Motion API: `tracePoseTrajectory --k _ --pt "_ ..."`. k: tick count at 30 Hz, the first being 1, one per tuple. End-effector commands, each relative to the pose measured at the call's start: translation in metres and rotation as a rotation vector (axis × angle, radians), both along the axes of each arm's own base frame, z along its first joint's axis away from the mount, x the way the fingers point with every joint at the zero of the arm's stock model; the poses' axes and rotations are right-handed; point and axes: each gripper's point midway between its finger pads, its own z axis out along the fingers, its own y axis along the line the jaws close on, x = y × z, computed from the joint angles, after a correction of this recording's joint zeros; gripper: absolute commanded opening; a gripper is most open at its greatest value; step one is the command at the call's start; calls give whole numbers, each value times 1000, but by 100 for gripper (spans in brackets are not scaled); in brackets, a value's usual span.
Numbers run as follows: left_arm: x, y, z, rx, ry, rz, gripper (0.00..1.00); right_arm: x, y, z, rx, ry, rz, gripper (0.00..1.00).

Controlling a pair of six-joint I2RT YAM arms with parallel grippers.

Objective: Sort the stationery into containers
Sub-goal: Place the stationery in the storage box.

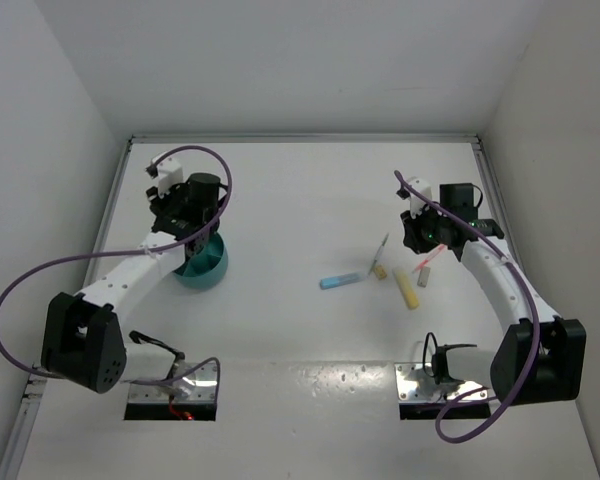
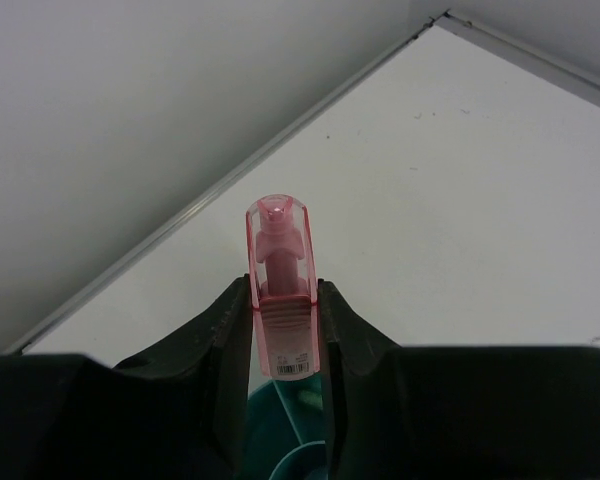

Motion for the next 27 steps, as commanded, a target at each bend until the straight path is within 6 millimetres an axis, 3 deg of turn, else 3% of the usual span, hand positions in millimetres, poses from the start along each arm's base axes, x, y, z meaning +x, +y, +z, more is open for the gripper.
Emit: tracePoseTrajectory --k 1,3,13,27 --pt "17 -2 -8 -32 -28 -28 0 1 1 -2 1 0 10 22" --pt "24 -6 -23 -42 5 -49 0 1 1 -2 1 0 10 22" --pt "32 -12 -51 -61 43 -44 0 3 -1 -4 -7 0 4 22" --pt "19 -26 -90 -121 102 -46 0 3 -1 -1 -6 -9 4 22"
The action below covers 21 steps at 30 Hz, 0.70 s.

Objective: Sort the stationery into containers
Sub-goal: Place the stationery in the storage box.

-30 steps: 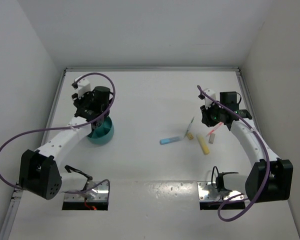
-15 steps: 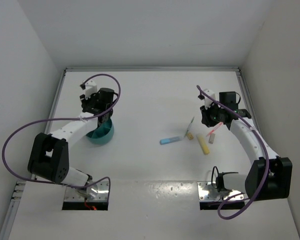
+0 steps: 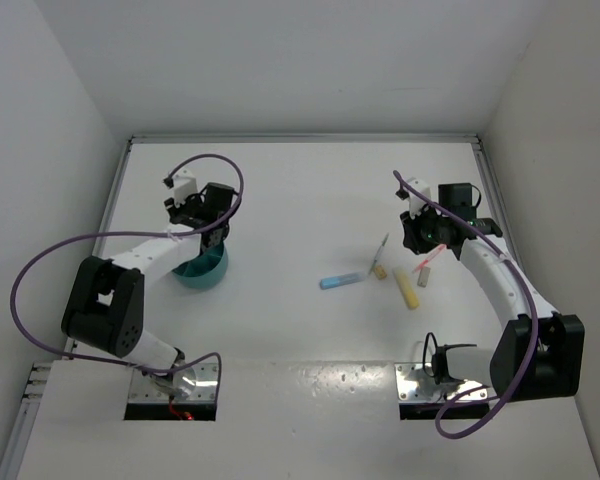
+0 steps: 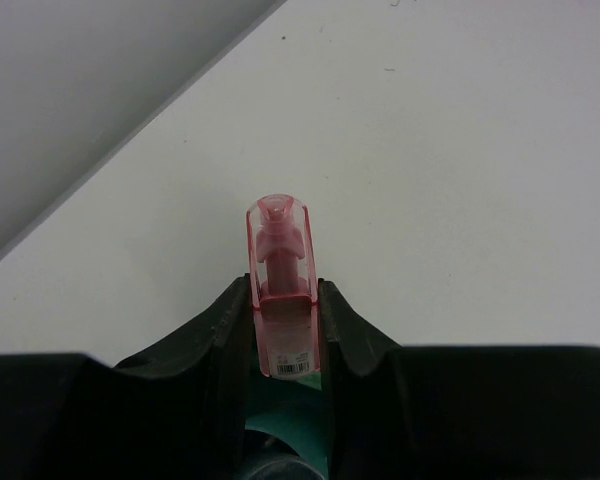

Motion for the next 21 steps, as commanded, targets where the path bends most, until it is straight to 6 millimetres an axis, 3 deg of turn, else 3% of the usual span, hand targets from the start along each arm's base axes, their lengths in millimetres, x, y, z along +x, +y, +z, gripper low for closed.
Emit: tracePoseTrajectory --k 1,3,14,21 --pt "-4 -6 -7 -34 -23 8 0 3 0 4 -2 -27 6 22" --pt "-10 -5 -16 -28 6 14 0 3 0 7 -2 -36 6 22" --pt "-11 -7 -20 -18 41 23 0 3 0 9 -2 -45 6 23" --pt "-12 -4 -21 -30 44 49 19 3 0 9 -2 -45 6 24"
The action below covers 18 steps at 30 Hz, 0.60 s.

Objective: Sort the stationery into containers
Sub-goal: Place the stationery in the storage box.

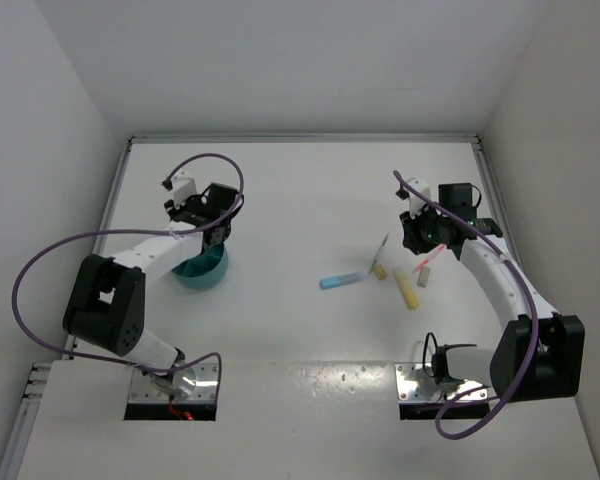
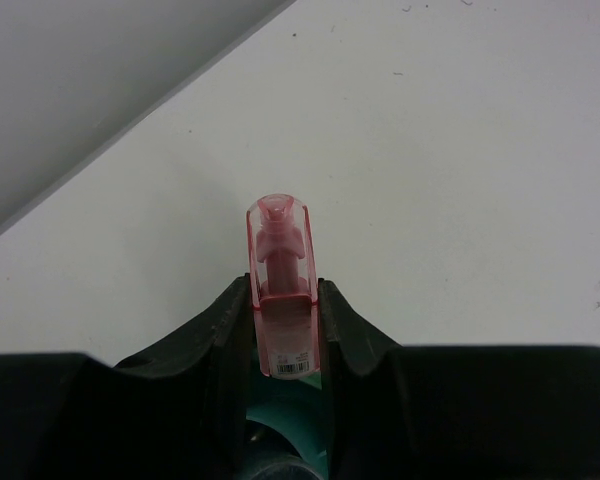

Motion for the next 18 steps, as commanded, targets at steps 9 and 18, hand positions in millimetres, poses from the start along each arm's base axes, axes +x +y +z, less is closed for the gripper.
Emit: tracePoseTrajectory --k 9,18 --pt "-9 2 -14 -22 65 7 30 3 0 9 -1 -43 6 24" --pt "-10 1 -5 -36 50 0 38 3 0 9 -1 -43 6 24"
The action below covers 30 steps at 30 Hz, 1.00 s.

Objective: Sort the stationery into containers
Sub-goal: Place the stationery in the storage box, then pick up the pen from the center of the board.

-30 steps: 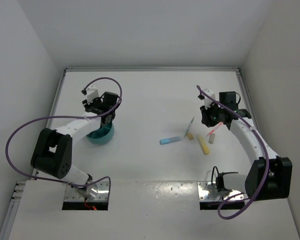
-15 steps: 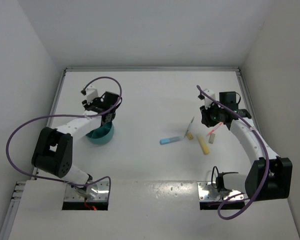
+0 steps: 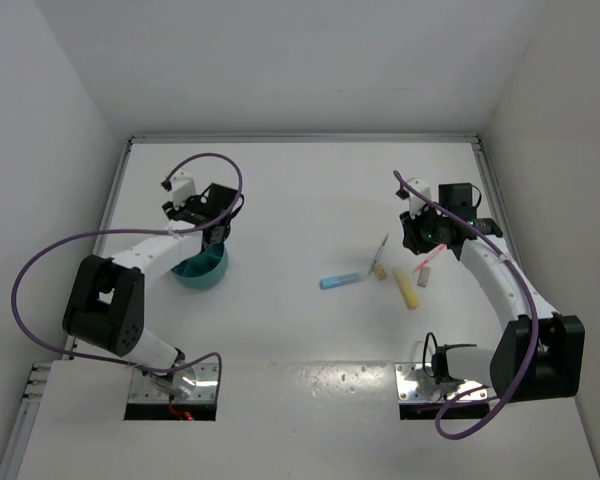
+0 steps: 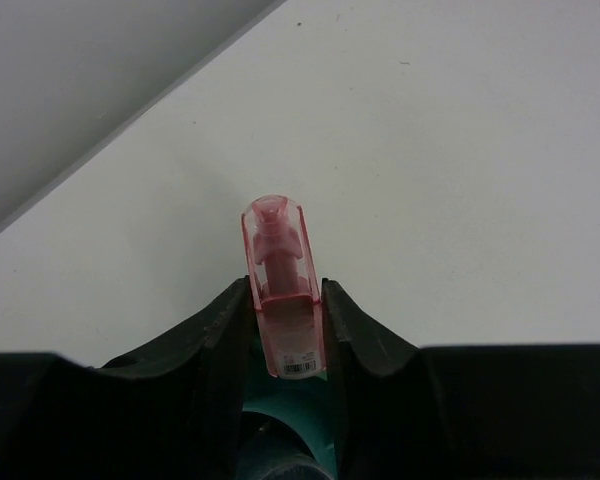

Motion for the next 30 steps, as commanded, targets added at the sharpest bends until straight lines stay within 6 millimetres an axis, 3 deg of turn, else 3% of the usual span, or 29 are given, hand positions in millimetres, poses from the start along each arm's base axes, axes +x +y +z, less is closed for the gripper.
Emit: tracePoseTrajectory --k 1,12,15,16,17,18,20,22,23,24,25,26,27,28,29,30 --pt "-6 0 -4 -24 33 -7 40 3 0 9 -1 -42 6 24" --pt "-6 3 7 -31 14 1 44 3 0 9 -1 -42 6 24" --pt "-3 2 27 -41 -24 -3 38 3 0 9 -1 -42 6 25" --pt "-2 2 36 -38 -35 -10 33 3 0 9 -1 -42 6 29" --pt "-3 3 55 -48 -81 -17 17 3 0 9 -1 -42 6 38" --pt "-4 -1 68 -39 -80 -56 10 3 0 9 -1 -42 6 68" --pt "-2 -12 113 -46 -134 -165 4 3 0 11 -1 -52 6 88" --pt "3 -39 142 -94 -165 -348 4 4 -1 11 -12 -58 20 89" --pt "3 -54 150 -104 -171 -445 12 6 -1 13 -11 -67 20 89" --pt "2 -63 162 -101 -179 -535 21 5 3 13 -1 -72 46 71" --pt "-4 -92 173 -168 -202 -719 32 3 6 13 -4 -76 95 48" --pt "-8 -113 181 -197 -215 -850 58 -1 14 12 6 -74 156 23" --pt "-20 -132 186 -208 -214 -995 70 -10 31 16 52 -58 256 0" --pt "-26 -151 177 -247 -187 -1108 79 -17 40 17 80 -53 339 0" --pt "-45 -176 179 -311 -182 -1266 85 -27 60 25 135 -107 545 0" --pt "-54 -181 174 -324 -166 -1313 85 -42 72 22 185 -53 645 37"
